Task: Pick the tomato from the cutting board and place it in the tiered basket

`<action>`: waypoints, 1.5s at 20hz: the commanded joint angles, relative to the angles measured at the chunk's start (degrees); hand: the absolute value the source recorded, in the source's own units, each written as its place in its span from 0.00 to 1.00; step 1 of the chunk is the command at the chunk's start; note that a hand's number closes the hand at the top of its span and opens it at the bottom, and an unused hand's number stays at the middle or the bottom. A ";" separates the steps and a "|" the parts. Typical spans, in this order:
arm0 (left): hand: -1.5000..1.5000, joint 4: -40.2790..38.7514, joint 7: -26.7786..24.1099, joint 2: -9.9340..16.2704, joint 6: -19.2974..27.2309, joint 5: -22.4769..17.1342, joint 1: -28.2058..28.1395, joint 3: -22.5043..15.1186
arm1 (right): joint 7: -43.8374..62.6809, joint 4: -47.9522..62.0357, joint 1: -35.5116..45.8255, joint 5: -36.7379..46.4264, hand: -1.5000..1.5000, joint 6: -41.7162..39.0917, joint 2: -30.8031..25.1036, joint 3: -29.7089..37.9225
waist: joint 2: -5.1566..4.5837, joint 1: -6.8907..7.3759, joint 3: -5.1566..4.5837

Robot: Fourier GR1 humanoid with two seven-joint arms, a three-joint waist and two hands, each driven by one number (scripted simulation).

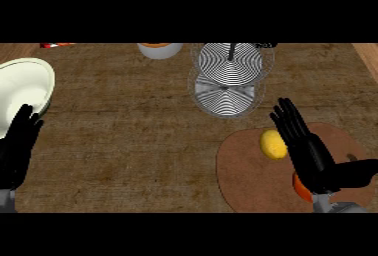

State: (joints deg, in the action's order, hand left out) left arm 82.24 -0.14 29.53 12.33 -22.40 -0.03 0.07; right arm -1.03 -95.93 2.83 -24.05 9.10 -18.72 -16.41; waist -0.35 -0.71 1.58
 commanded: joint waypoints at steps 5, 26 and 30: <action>0.50 -1.36 -0.87 -4.19 3.87 6.52 -4.27 -6.36 | 7.30 2.01 -2.26 3.30 1.00 11.69 -14.24 19.45 | 0.46 -2.90 -1.77; 0.50 -2.86 -0.04 -14.39 9.38 13.39 -3.36 -15.36 | 58.72 -24.52 -27.57 2.47 0.00 17.79 -41.10 24.51 | 0.13 0.03 -2.00; 0.50 -2.28 -0.17 -14.60 8.93 13.99 -3.49 -16.23 | 68.59 -27.82 -27.17 2.51 0.00 12.89 -51.36 23.41 | 0.09 1.20 -1.98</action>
State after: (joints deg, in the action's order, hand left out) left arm 80.63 -1.31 16.27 20.96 -8.97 -2.99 -14.62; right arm 56.61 -119.79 -24.09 -20.88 26.97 -61.30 7.88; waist -0.06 -0.23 -0.22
